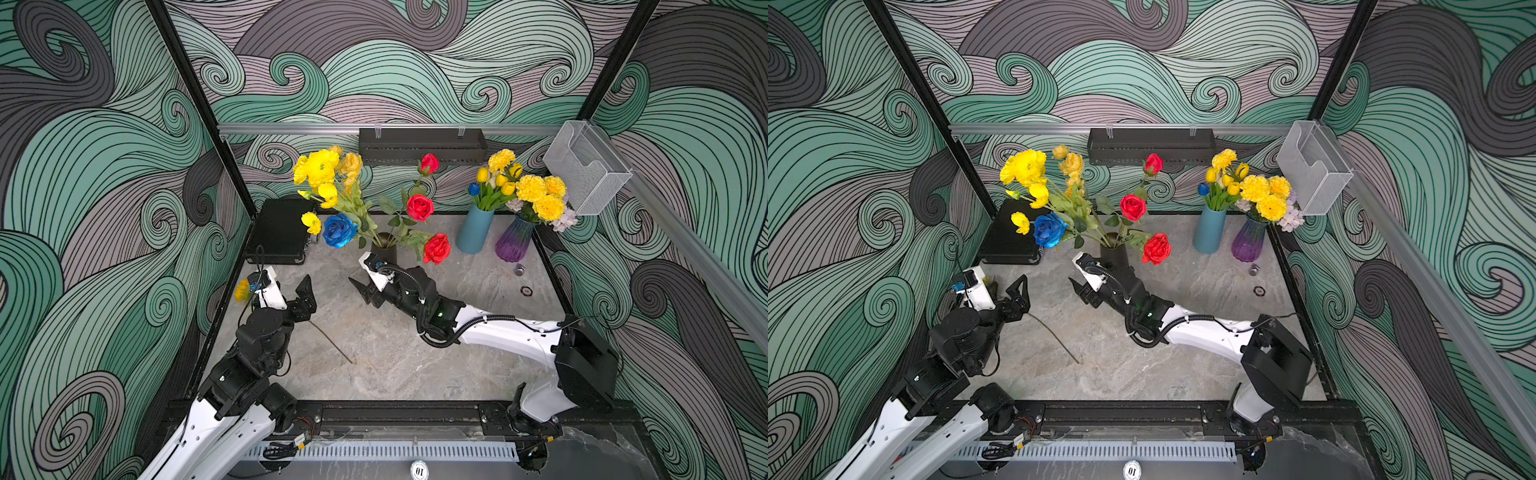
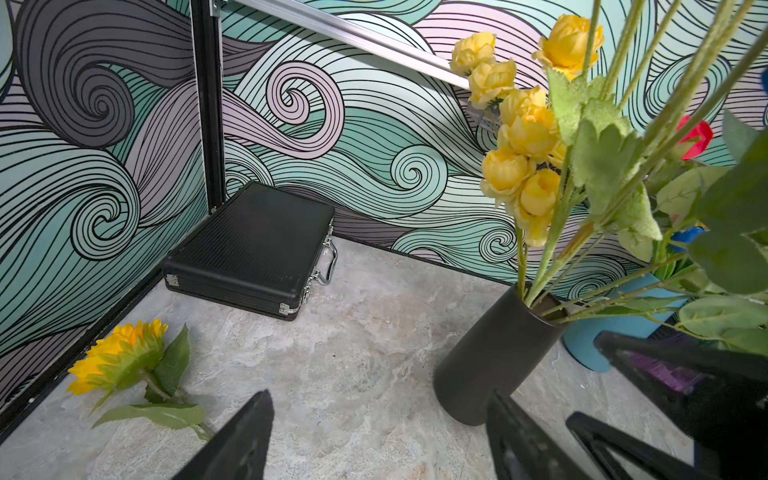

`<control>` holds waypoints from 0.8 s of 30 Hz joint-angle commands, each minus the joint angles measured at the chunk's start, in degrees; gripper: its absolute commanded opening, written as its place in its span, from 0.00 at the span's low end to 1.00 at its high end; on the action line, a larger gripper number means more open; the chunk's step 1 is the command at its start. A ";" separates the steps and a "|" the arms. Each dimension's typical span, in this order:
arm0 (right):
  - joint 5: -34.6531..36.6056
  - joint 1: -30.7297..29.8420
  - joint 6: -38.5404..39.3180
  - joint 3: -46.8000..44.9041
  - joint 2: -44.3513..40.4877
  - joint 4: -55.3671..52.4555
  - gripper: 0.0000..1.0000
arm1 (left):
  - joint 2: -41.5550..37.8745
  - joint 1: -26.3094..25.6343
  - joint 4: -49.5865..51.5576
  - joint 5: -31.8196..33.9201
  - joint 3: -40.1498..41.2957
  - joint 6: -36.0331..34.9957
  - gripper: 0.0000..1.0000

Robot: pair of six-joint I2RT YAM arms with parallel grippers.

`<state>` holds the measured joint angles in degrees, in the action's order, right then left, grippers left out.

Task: Pick out yellow flowers from the vase
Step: Pick up the flower from the vase.

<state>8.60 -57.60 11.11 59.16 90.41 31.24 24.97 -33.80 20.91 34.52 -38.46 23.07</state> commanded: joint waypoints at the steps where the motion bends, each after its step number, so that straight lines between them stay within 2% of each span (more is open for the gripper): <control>1: 1.60 1.14 3.23 3.22 1.25 6.10 0.75 | -0.44 0.29 -0.95 1.53 -0.08 0.63 0.79; 8: 4.03 2.51 4.29 5.31 3.44 8.69 0.78 | 1.18 0.31 -1.22 0.47 -0.29 0.57 0.79; 19: 9.84 4.34 6.75 6.02 6.54 12.47 0.74 | 2.18 0.32 -1.15 0.20 -0.47 0.53 0.79; 22: 6.75 5.57 5.14 6.23 6.94 11.47 0.76 | 2.25 0.26 -1.21 0.14 -0.33 0.58 0.79; 24: 1.29 6.48 4.01 6.62 6.83 9.22 0.76 | 2.52 0.30 -1.32 0.04 -0.33 0.49 0.79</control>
<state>14.41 -52.38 15.84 63.94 97.47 40.71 26.96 -33.80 20.53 34.68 -38.24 23.24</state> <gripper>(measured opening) 0.760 0.790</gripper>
